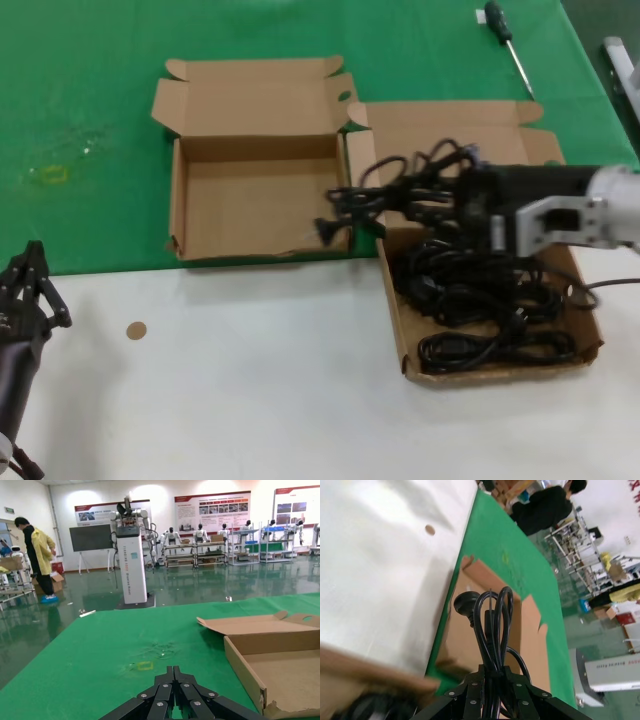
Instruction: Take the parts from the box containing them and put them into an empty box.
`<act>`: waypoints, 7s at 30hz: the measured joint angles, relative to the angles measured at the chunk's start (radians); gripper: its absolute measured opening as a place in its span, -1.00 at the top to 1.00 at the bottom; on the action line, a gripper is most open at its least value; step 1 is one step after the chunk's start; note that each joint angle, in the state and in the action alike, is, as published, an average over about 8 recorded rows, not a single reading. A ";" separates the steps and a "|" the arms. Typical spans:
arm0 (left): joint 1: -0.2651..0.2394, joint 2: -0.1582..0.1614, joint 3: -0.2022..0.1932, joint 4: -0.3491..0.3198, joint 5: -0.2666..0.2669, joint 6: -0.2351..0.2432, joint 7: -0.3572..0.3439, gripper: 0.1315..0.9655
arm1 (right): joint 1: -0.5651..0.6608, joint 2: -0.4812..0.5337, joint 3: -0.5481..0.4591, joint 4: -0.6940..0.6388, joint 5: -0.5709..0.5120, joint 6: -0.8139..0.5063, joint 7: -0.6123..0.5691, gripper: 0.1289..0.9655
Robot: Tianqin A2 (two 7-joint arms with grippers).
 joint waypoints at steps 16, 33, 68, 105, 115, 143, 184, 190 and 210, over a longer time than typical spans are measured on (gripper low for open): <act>0.000 0.000 0.000 0.000 0.000 0.000 0.000 0.95 | 0.092 -0.240 -0.124 -0.118 -0.114 0.113 -0.009 0.80; 0.000 0.000 0.000 0.000 0.000 0.000 0.000 0.95 | 0.185 -0.427 -0.160 -0.402 -0.121 0.213 -0.144 0.80; 0.000 0.000 0.000 0.000 0.000 0.000 0.000 0.95 | 0.214 -0.458 -0.131 -0.523 -0.077 0.233 -0.235 0.20; 0.000 0.000 0.000 0.000 0.000 0.000 0.000 0.88 | -0.010 -0.288 -0.027 -0.167 -0.010 0.277 -0.049 -0.97; 0.000 0.000 0.000 0.000 0.000 0.000 0.000 0.63 | -0.103 -0.307 0.023 -0.114 0.028 0.359 0.030 -1.00; 0.000 0.000 0.000 0.000 0.000 0.000 0.001 -0.67 | -0.371 -0.362 0.171 0.039 0.136 0.596 0.259 -1.00; 0.000 0.000 0.000 0.000 0.000 0.000 0.000 -1.00 | -0.642 -0.418 0.320 0.193 0.246 0.836 0.489 -1.00; 0.000 0.000 0.000 0.000 0.000 0.000 0.000 -1.00 | -0.642 -0.418 0.320 0.193 0.246 0.836 0.489 -1.00; 0.000 0.000 0.000 0.000 0.000 0.000 0.000 -1.00 | -0.642 -0.418 0.320 0.193 0.246 0.836 0.489 -1.00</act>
